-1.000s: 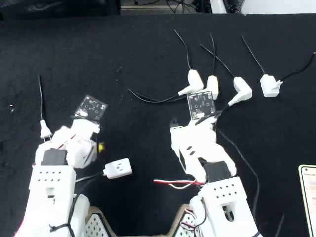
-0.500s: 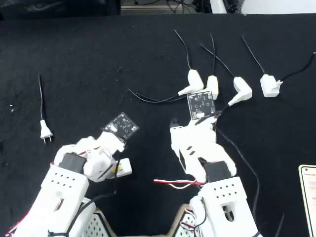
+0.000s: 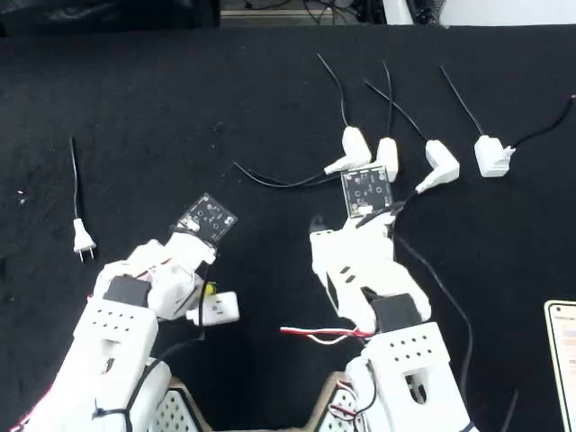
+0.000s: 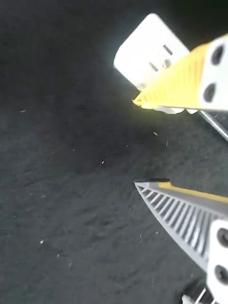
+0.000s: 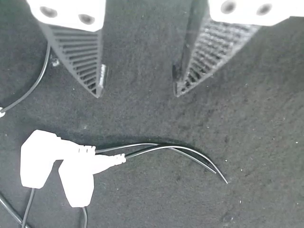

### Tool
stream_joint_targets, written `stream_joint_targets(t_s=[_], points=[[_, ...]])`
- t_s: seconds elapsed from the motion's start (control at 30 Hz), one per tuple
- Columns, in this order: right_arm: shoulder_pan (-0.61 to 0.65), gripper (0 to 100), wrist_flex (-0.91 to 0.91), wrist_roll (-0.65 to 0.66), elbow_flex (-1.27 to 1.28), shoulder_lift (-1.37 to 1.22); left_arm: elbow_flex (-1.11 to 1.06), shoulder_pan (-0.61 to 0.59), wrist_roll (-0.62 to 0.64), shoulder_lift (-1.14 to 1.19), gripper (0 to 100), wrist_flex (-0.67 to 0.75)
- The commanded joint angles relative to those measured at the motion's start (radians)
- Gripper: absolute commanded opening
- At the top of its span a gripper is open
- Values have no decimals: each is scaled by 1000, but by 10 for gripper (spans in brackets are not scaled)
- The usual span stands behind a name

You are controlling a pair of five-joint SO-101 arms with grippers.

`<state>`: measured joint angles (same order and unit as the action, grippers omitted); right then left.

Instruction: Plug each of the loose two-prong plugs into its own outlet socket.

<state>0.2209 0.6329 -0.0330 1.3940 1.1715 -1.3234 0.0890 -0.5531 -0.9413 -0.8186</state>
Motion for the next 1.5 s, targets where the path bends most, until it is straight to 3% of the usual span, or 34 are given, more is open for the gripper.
stream_joint_targets(t_s=[0.0, 0.13, 0.27, 0.4, 0.5, 1.07, 1.47], points=[[-21, 222, -31, 3, -13, 16, 65, -18, -9, 97, 242, 41], [-21, 222, -31, 3, -12, 16, 206, -47, -6, 204, 242, -23], [-21, 222, -31, 3, -12, 16, 398, -65, -9, 219, 242, -270], [-21, 222, -31, 3, -12, 16, 492, 27, -46, 233, 242, -479], [-21, 222, -31, 3, -12, 16, 481, 116, -89, 235, 242, -525], [-21, 222, -31, 3, -12, 16, 473, 134, -32, 568, 242, -242], [-21, 222, -31, 3, -12, 16, 506, -51, -37, 746, 242, -17]])
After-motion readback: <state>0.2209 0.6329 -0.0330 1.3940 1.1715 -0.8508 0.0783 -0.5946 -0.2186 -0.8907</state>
